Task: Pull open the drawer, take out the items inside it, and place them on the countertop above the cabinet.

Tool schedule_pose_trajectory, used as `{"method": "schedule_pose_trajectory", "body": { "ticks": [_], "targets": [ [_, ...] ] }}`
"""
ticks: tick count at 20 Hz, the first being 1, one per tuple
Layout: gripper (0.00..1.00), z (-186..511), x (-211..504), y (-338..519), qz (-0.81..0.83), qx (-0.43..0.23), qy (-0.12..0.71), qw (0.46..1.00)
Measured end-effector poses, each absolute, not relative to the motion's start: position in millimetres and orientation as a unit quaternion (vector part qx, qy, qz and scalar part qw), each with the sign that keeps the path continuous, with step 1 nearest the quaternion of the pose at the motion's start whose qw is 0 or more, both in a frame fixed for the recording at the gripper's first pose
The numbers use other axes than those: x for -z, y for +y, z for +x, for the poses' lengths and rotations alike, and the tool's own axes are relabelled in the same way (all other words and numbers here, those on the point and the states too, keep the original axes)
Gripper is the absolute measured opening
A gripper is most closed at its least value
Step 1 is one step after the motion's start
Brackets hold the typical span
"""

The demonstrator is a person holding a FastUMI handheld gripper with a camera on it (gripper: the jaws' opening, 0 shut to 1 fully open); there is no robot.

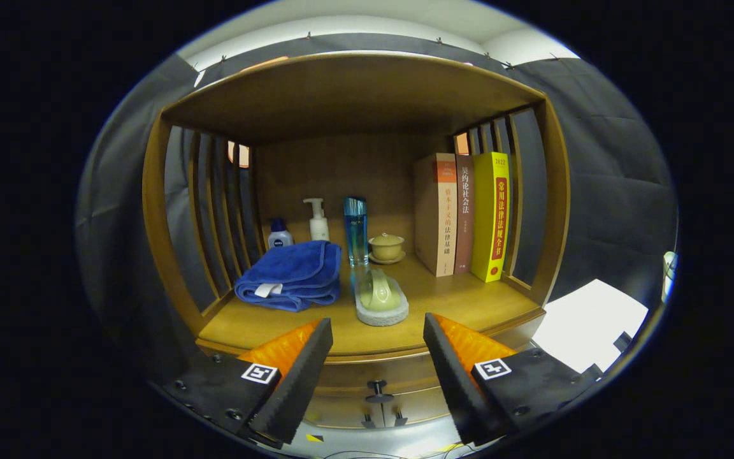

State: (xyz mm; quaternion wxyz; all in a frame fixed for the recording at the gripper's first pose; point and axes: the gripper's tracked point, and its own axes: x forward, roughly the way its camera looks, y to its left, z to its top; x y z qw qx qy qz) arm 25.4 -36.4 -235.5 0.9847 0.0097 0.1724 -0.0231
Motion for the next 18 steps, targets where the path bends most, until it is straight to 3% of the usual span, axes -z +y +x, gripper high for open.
{"method": "schedule_pose_trajectory", "body": {
  "ticks": [7, 18],
  "targets": [
    [0.97, 27, 260, -35, -0.005, 0.027, 0.189, 0.982],
    [0.96, 56, 177, -68, 0.005, 0.04, 0.117, 0.992]
  ]
}}
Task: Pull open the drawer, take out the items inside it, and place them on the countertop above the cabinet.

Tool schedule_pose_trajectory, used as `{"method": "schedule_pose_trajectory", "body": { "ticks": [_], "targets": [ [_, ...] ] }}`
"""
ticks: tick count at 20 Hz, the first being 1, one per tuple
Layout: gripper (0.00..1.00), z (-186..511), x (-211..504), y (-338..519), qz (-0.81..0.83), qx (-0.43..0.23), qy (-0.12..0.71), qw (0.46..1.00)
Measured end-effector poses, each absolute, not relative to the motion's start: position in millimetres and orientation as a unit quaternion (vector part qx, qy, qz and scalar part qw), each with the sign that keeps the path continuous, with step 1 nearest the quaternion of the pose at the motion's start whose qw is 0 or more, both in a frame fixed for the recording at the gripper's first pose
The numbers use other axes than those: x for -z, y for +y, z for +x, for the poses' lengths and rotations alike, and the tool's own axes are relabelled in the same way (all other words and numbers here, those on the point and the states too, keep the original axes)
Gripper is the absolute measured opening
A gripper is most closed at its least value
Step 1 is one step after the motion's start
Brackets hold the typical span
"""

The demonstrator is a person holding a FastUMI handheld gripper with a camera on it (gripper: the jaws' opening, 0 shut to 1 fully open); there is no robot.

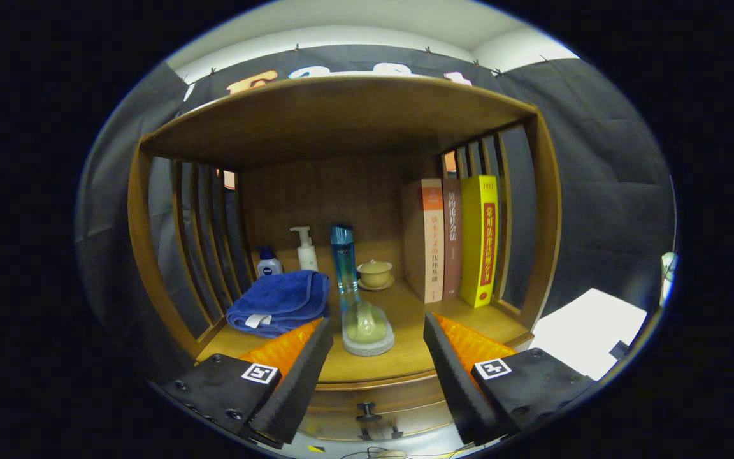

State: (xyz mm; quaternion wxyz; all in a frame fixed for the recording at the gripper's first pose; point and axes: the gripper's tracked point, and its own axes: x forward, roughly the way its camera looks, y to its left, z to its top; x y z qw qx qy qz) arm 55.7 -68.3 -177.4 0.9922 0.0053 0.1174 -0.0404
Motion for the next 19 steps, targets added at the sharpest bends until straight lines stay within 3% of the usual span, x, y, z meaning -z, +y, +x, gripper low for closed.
{"method": "schedule_pose_trajectory", "body": {
  "ticks": [12, 19],
  "targets": [
    [0.96, 48, 125, -126, -0.044, 0.074, 0.079, 0.993],
    [0.96, 34, 127, -144, 0.01, 0.064, 0.084, 0.994]
  ]
}}
